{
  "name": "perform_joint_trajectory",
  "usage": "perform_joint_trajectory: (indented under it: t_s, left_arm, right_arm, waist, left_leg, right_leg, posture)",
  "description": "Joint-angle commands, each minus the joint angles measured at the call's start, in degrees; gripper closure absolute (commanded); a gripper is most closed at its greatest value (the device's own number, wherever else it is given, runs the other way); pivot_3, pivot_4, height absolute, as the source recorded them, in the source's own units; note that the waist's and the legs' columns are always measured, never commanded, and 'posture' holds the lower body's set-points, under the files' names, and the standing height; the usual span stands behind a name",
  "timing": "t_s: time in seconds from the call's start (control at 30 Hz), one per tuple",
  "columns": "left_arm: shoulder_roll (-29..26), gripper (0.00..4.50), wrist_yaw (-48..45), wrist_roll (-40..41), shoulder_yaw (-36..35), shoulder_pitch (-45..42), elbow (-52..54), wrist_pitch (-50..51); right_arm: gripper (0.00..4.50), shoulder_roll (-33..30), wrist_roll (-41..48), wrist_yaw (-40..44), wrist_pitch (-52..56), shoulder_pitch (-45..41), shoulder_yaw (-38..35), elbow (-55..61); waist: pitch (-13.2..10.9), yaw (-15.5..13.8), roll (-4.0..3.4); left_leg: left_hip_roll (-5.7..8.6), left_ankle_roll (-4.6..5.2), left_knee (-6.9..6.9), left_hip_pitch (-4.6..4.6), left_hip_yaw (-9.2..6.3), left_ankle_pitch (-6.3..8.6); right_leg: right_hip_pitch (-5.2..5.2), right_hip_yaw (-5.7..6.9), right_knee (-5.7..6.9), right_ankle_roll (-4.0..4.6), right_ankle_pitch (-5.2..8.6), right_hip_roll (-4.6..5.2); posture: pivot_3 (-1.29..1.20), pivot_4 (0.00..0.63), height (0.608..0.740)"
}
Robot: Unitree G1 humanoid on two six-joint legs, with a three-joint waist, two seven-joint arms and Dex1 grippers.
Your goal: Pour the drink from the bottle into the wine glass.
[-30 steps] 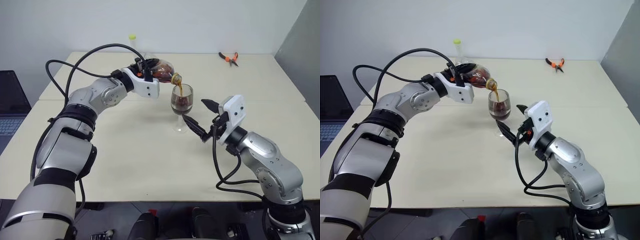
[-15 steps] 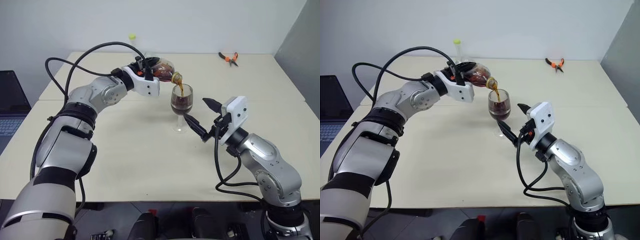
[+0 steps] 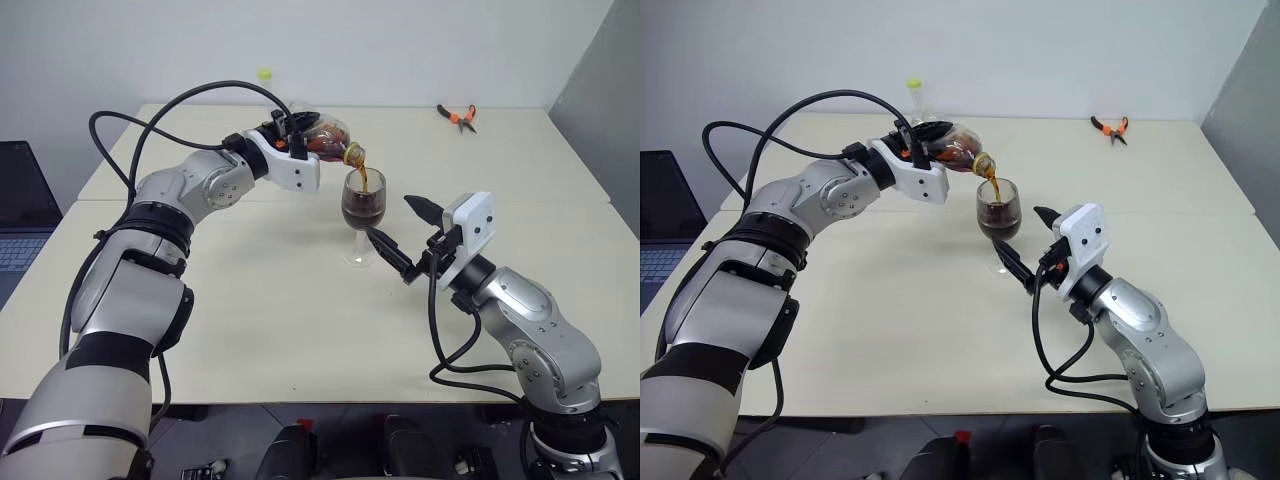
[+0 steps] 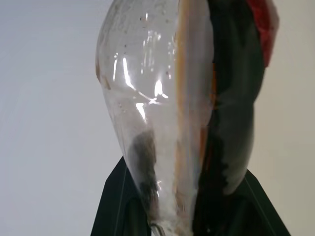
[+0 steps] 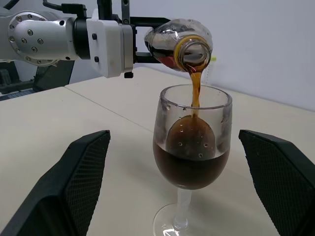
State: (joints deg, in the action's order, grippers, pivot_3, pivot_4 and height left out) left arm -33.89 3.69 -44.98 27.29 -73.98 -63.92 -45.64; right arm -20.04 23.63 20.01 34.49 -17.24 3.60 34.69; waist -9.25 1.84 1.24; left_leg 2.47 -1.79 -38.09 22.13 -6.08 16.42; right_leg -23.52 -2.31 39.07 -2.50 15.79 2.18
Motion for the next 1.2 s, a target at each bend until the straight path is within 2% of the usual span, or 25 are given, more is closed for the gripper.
perform_joint_trajectory:
  t_s: [0.03,0.43,0.87,0.93,1.03,1.1,1.2]
  left_arm:
    - [-0.8,3.55,1.2,0.4,-0.4,-2.7,0.2,-0.3]
    - [-0.6,3.55,0.9,0.9,-0.6,-2.4,0.2,-0.6]
    - [1.0,3.59,-5.6,9.7,-4.6,0.2,0.8,-1.1]
    - [1.6,3.60,-7.4,12.1,-6.0,0.9,1.0,-1.0]
    - [4.4,3.60,-14.4,21.7,-11.6,3.1,1.2,1.1]
    - [5.2,3.60,-17.6,24.9,-13.6,4.1,1.7,1.8]
    - [7.7,3.60,-24.2,33.8,-19.3,6.9,2.5,7.3]
  right_arm:
    - [0.00,0.1,-0.2,0.2,-0.9,-0.2,-0.2,1.2]
    - [0.00,0.1,-0.2,0.3,-0.9,-0.1,-0.1,1.2]
    - [0.00,-0.1,-0.5,1.1,-1.2,-0.3,0.0,0.9]
    - [0.00,-0.2,-0.6,1.5,-1.2,-0.3,0.2,0.9]
    - [0.00,-0.9,-1.1,2.5,-1.5,0.1,1.0,1.2]
    - [0.00,-1.2,-1.2,3.1,-1.7,0.4,1.4,1.4]
    - [0.00,-1.8,-1.1,4.5,-2.4,1.3,2.1,2.0]
  waist:
    - [0.0,0.0,0.00]
    - [0.0,0.0,0.00]
    - [0.0,0.0,0.00]
    - [0.0,0.0,0.00]
    - [0.0,0.0,-0.01]
    - [0.0,0.1,0.00]
    - [0.0,0.1,-0.01]
  left_leg:
    - [0.00,0.00,0.00,0.00,0.00,0.00]
    - [0.00,0.00,0.00,0.00,0.00,0.00]
    - [-0.01,0.00,-0.01,0.00,0.00,0.00]
    - [-0.01,0.00,-0.01,0.00,0.01,0.00]
    - [-0.02,0.00,-0.02,0.00,-0.01,0.00]
    - [-0.02,-0.01,-0.04,0.00,0.00,0.00]
    - [-0.03,-0.01,-0.04,-0.01,0.00,0.00]
  right_leg:
    - [0.00,0.00,0.00,0.00,0.00,0.00]
    - [0.00,0.00,0.00,0.00,0.00,0.00]
    - [0.00,0.00,0.00,0.00,0.00,0.00]
    - [0.00,-0.01,0.00,0.00,0.00,0.01]
    - [0.00,0.01,0.01,0.00,0.00,0.01]
    - [0.00,0.00,0.02,0.00,0.00,0.00]
    - [0.00,0.00,0.02,0.00,0.00,0.00]
  posture:
    - [0.00,0.150,0.740]
    - [0.00,0.150,0.740]
    - [0.00,0.150,0.740]
    - [0.00,0.150,0.740]
    - [0.00,0.150,0.740]
    - [0.00,0.150,0.740]
    - [0.00,0.150,0.740]
